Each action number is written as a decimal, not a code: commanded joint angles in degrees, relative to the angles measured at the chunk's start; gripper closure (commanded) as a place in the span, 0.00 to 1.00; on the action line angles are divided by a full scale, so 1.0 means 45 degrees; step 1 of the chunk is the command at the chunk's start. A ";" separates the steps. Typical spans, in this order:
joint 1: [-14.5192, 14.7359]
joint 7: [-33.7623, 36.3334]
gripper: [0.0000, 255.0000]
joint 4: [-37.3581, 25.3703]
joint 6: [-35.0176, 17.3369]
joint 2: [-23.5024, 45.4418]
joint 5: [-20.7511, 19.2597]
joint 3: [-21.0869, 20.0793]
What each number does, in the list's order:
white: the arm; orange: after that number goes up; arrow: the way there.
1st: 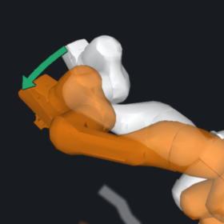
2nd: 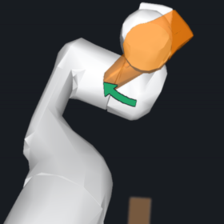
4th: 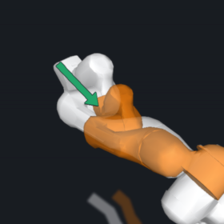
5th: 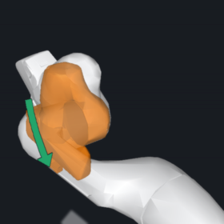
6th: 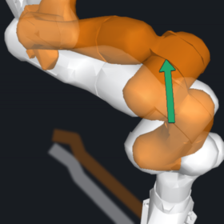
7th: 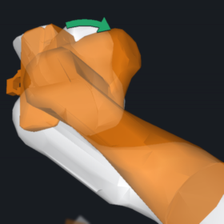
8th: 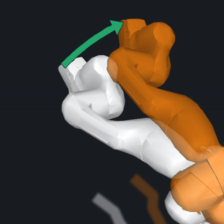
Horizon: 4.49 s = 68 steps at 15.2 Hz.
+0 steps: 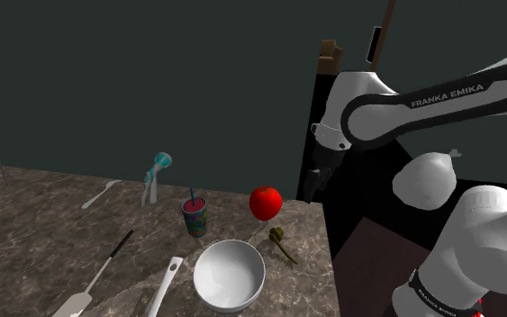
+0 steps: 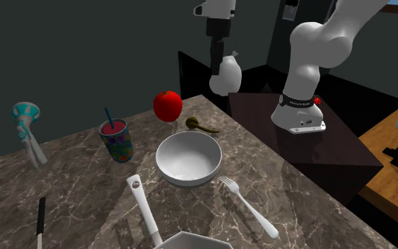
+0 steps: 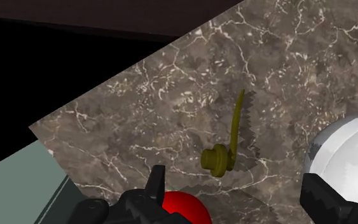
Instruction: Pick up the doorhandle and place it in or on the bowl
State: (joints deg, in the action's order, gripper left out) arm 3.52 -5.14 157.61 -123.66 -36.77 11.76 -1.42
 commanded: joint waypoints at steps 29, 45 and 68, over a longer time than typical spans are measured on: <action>0.2029 -0.3113 1.00 -0.0622 -0.9464 0.9007 0.4962 -0.0564; 0.1913 -0.1514 1.00 -0.0419 -0.8183 0.7465 0.3117 -0.0295; 0.1100 0.0661 1.00 -0.1362 -0.3490 0.3626 0.0800 -0.0467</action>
State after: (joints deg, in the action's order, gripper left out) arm 8.51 -2.51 151.72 -140.21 -19.85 15.56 -3.42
